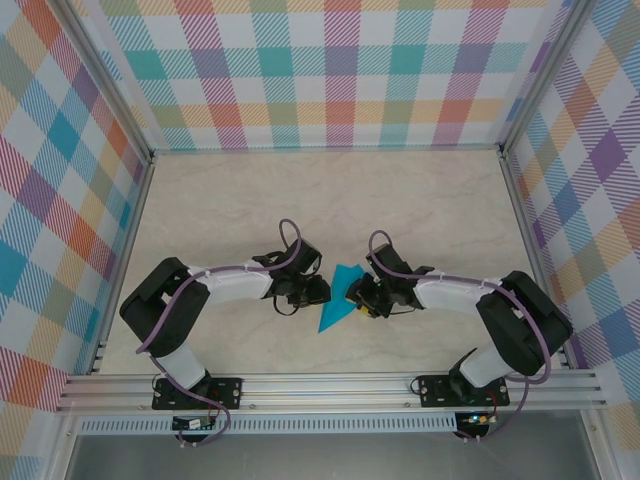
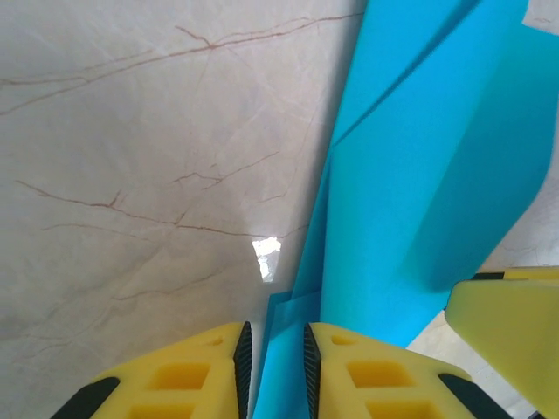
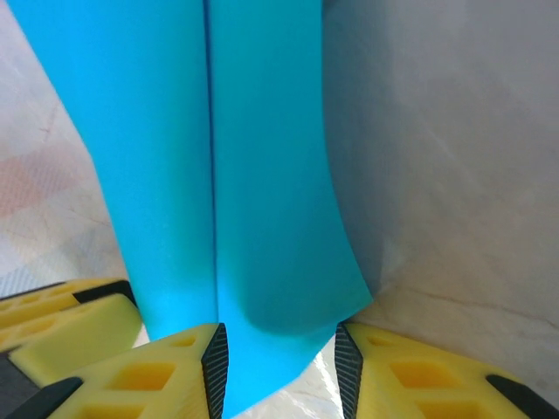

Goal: Fold a paper plane with a square sheet of paper (pick it up from the middle)

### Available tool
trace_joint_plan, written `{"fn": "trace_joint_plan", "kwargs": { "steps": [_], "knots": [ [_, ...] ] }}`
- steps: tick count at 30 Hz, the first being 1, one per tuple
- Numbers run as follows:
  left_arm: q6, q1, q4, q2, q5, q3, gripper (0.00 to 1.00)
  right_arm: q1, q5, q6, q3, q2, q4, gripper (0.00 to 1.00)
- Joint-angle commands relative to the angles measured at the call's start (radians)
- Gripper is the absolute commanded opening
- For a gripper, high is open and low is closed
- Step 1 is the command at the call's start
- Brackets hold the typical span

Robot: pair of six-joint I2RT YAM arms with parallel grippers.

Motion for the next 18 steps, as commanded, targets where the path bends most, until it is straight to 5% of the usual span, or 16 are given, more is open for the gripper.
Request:
{"fn": "trace_joint_plan", "kwargs": {
  "steps": [1,18],
  "knots": [
    [-0.016,0.003,-0.009,-0.023,-0.016,-0.017,0.24,0.001,0.007,-0.003,0.028,0.017,0.04,0.4],
    [-0.05,0.007,0.014,-0.048,-0.008,-0.04,0.24,0.001,0.004,-0.018,0.049,0.015,0.024,0.41]
  ]
}}
